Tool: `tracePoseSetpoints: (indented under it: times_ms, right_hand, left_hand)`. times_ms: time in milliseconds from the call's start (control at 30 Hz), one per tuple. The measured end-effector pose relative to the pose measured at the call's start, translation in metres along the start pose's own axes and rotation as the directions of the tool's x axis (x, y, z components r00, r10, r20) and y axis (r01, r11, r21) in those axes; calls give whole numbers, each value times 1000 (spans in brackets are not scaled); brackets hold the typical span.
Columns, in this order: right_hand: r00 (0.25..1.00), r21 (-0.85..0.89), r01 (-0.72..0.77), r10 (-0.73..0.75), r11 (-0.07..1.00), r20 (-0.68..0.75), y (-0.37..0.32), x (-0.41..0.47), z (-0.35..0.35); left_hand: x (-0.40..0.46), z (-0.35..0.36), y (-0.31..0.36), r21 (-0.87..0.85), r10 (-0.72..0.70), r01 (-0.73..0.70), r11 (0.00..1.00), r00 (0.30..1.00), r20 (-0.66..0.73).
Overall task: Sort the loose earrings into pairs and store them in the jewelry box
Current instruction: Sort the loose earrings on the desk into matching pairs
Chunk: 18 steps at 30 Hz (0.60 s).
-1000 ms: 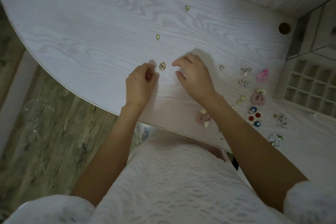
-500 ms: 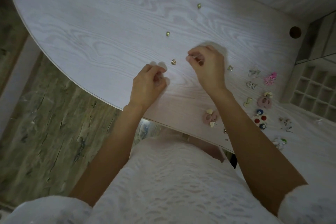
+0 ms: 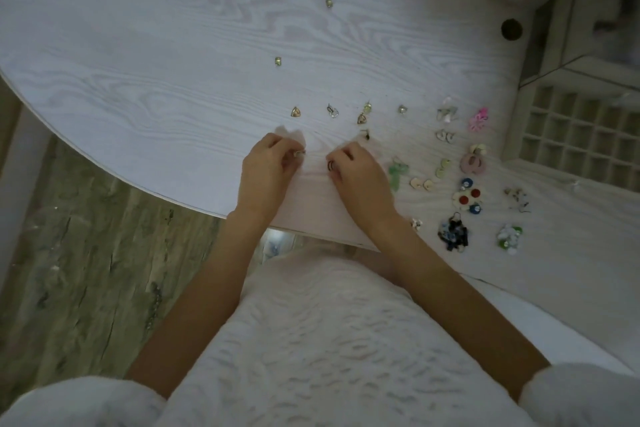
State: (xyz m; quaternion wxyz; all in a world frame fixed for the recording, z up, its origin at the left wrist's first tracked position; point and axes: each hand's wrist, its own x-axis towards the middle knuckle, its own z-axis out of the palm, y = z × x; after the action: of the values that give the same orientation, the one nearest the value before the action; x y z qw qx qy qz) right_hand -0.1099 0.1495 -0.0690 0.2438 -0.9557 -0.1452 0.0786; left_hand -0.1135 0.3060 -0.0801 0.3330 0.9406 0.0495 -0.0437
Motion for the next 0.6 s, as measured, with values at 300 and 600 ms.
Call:
tracePoseSetpoints:
  times_ms: [300, 600]
  right_hand:
    - [947, 80, -239, 251, 968, -201, 38, -24, -45]
    - [915, -122, -381, 356, 916, -189, 94, -19, -61]
  left_hand:
    - [0, 14, 53, 13, 229, -230, 973, 973, 12]
    - [52, 74, 117, 311, 419, -434, 846, 900, 116]
